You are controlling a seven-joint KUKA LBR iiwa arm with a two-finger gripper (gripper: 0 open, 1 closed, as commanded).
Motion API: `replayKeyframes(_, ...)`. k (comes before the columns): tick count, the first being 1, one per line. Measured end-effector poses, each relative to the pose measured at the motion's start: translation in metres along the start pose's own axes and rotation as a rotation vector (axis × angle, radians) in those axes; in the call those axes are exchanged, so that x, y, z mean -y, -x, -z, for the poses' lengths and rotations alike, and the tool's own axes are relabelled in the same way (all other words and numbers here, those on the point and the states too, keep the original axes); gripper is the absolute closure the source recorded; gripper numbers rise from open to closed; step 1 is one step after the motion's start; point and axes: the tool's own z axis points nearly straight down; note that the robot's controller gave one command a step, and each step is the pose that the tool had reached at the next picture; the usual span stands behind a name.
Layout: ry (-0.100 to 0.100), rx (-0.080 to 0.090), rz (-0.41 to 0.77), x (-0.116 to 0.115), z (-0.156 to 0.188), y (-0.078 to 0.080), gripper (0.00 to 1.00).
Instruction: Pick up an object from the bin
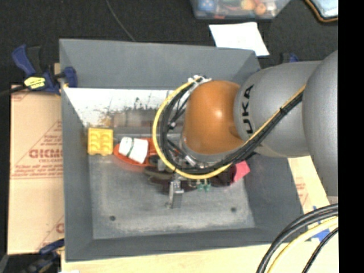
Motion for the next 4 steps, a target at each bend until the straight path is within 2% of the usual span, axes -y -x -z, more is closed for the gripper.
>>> replayKeyframes(1, 0.001, 0.007, -0.004, 0.0, 0.005, 0.001, 0.0)
replayKeyframes(2, 0.0, 0.009, 0.061, 0.084, -0.072, 0.048, 0.0)
replayKeyframes(3, 0.006, 0.011, -0.23, 0.075, -0.072, 0.049, 0.0)
replayKeyframes(4, 0.0, 0.016, 0.041, 0.084, -0.07, 0.05, 0.0)
